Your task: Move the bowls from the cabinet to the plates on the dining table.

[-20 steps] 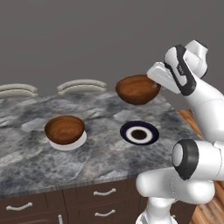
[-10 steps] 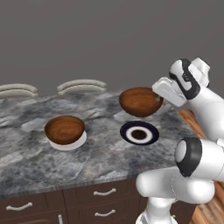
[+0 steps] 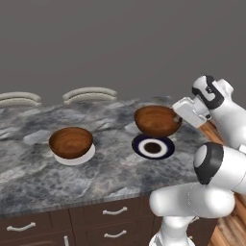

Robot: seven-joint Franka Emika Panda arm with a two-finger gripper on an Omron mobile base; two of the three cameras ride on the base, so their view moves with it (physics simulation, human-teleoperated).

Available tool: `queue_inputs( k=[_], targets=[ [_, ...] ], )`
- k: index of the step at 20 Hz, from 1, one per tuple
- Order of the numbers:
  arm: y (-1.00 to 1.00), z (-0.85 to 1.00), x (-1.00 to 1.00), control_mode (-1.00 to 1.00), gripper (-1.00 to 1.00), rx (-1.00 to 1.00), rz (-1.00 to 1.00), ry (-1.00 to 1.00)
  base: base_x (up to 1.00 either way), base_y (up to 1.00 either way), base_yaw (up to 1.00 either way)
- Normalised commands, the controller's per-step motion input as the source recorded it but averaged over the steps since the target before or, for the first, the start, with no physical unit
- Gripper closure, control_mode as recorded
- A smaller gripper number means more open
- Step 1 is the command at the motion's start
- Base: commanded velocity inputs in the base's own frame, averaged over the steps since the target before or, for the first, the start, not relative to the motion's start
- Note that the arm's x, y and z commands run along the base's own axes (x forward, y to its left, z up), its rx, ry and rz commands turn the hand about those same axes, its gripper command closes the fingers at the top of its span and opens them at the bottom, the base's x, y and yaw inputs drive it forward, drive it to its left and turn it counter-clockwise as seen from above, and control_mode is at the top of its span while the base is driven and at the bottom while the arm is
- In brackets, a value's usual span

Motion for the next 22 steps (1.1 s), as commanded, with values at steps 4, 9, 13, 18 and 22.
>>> queue_inputs(
  k=[4,9,13,18,22],
  targets=[
    [0.00,-0.09,0.05,-1.00,1.00,0.01,0.02,0.01,0.00,0.00,0.00],
    [0.00,-0.22,0.01,-1.00,1.00,0.00,0.04,0.00,0.00,0.00,0.00],
    [-0.01,-0.21,0.08,-1.00,1.00,0.00,0.04,0.01,0.00,0.00,0.00],
    [-0.05,-0.22,0.13,-1.00,1.00,0.00,0.03,0.01,0.00,0.00,0.00],
    [-0.22,-0.19,0.12,-1.00,1.00,0.00,0.04,0.06,0.00,0.00,0.00]
  ],
)
